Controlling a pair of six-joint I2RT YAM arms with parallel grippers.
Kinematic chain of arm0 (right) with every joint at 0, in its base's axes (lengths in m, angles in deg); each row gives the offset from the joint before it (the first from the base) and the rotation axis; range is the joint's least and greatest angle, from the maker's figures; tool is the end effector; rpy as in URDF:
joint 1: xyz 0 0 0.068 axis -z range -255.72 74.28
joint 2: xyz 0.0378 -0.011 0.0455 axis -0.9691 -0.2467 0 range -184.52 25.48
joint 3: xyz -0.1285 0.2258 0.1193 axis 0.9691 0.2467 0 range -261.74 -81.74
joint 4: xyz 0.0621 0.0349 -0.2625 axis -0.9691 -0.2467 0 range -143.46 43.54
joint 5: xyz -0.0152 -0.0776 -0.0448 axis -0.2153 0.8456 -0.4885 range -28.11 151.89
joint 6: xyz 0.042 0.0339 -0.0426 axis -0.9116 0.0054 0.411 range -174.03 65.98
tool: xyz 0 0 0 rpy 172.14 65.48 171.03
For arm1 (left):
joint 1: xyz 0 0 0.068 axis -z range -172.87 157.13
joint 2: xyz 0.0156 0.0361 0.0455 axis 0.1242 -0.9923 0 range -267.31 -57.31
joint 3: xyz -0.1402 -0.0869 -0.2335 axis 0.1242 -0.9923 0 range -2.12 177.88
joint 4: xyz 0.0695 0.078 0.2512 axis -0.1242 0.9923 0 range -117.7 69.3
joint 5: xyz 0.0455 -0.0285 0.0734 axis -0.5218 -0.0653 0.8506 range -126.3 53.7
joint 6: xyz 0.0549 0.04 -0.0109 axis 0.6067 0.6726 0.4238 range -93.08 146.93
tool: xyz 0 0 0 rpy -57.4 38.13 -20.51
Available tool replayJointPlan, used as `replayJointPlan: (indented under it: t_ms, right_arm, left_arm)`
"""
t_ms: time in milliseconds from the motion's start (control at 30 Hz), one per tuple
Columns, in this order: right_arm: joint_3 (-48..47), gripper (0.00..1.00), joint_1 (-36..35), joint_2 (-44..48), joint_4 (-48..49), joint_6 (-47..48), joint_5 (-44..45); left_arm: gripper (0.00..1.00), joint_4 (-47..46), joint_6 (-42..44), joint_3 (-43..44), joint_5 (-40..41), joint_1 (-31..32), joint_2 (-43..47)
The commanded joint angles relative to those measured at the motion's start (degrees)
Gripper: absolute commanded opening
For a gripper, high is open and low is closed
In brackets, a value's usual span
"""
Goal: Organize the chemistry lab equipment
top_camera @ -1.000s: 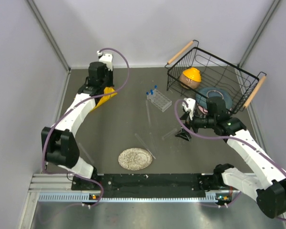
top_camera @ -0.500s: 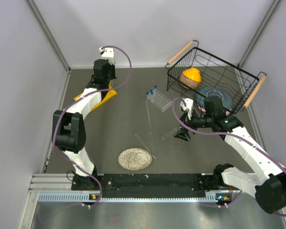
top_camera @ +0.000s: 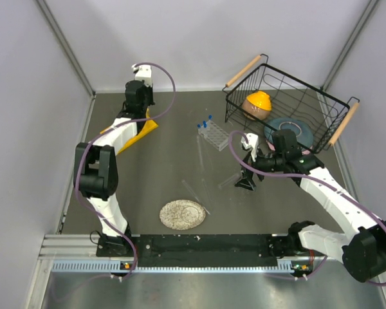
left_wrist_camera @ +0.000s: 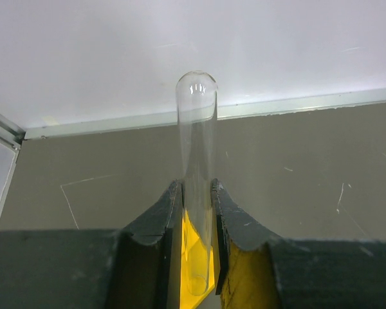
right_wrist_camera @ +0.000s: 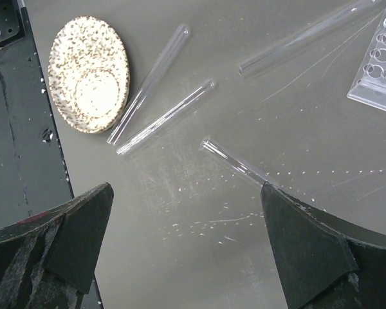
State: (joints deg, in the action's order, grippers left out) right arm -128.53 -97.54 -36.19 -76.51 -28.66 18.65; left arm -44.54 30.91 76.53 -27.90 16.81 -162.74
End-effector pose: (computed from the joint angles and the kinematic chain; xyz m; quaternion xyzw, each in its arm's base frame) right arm 0.2015 0.1218 0.2691 -0.4731 0.7303 0.3291 0.3666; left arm 0.4713 -0.0723 0.2968 0.0441 0.7639 0.0241 0.6434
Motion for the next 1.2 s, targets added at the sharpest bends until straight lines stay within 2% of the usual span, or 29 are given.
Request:
replayJointPlan:
  t_ms: [0, 867, 1167]
  right_arm:
    - [-1.6, 0.99, 0.7, -0.1, 0.7, 1.1, -1.1]
    - [-1.6, 0.99, 0.6, -0.2, 0.2, 1.4, -1.1]
    - [-1.6, 0.99, 0.6, 0.4, 0.2, 1.6, -1.1]
  left_arm:
    - [0.03, -4.3, 0.1, 1.2, -0.7, -0.8, -0.4]
    - [0.04, -5.5, -0.9, -2.2, -2.1, -1.7, -1.8]
    - [0.05, -5.5, -1.5, -3.2, -4.3, -1.7, 3.8]
